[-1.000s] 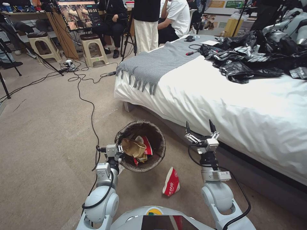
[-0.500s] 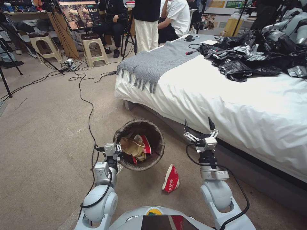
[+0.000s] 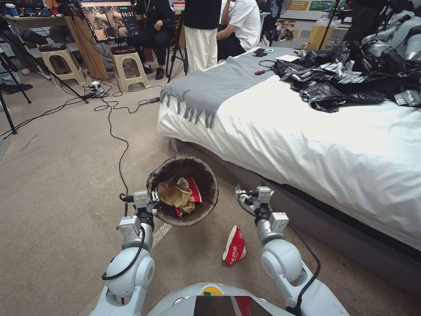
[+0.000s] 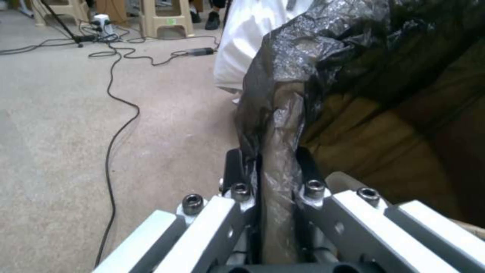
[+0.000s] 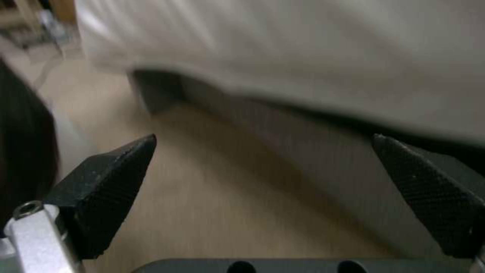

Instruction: Pick up the trash bin, then pick up the garbage from the floor and place it into the trash bin.

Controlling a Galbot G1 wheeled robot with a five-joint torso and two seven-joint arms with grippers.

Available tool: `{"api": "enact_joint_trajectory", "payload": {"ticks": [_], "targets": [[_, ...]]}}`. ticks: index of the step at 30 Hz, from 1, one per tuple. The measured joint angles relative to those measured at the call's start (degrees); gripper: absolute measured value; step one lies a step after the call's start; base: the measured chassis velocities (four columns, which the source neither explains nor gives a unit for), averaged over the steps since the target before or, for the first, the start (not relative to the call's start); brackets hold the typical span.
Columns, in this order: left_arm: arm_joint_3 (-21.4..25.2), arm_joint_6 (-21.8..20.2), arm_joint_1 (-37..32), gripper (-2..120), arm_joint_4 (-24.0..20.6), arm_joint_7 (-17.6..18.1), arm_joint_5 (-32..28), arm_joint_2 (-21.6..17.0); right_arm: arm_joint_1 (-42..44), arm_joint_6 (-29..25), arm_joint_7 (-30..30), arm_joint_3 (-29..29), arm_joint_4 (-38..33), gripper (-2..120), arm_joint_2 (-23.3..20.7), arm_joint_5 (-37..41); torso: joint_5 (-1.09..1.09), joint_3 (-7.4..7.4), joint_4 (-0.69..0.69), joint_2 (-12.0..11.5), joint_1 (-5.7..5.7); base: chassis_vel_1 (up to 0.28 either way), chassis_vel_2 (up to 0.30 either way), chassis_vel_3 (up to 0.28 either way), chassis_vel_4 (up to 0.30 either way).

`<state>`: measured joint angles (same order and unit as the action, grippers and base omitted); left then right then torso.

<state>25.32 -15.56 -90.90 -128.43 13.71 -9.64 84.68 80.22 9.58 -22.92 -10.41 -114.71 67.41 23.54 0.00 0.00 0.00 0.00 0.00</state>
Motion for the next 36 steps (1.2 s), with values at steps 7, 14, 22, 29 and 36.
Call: {"api": "enact_joint_trajectory", "payload": {"ticks": [7, 14, 22, 29, 36], "targets": [[0.0, 0.0, -0.2, 2, -0.1, 0.0, 0.1, 0.1, -0.5, 4.6, -0.1, 4.8, 7.2, 100, -1.2, 3.9, 0.00, 0.00, -0.01, 0.0, 0.00, 0.000, 0.000, 0.000, 0.000], [-0.6, 0.1, -0.5, 2, 0.1, -0.1, 0.8, 0.3, -1.2, 7.9, -0.2, 9.2, 13.1, 100, -1.1, 6.5, 0.00, 0.00, -0.01, 0.0, 0.00, 0.000, 0.000, 0.000, 0.000], [-1.0, 0.3, -0.9, 2, 0.3, -0.1, 1.2, 0.3, -1.8, 8.2, -0.1, 11.5, 18.5, 100, 0.5, 6.6, 0.00, 0.00, 0.00, 0.0, 0.00, 0.000, 0.000, 0.000, 0.000], [-1.4, 0.5, -1.4, 2, 0.6, -0.3, 2.0, 0.4, -4.0, 7.7, 0.3, 11.8, 24.3, 100, 2.8, 5.7, -0.03, -0.01, 0.02, 0.0, 0.00, 0.000, 0.000, 0.000, 0.000], [-1.5, 0.5, -1.4, 2, 0.7, -0.3, 2.1, 0.4, -5.7, 6.5, 0.8, 11.6, 29.5, 100, 4.3, 4.5, -0.04, -0.01, 0.00, 0.0, 0.00, 0.000, 0.000, 0.000, 0.000]]}}
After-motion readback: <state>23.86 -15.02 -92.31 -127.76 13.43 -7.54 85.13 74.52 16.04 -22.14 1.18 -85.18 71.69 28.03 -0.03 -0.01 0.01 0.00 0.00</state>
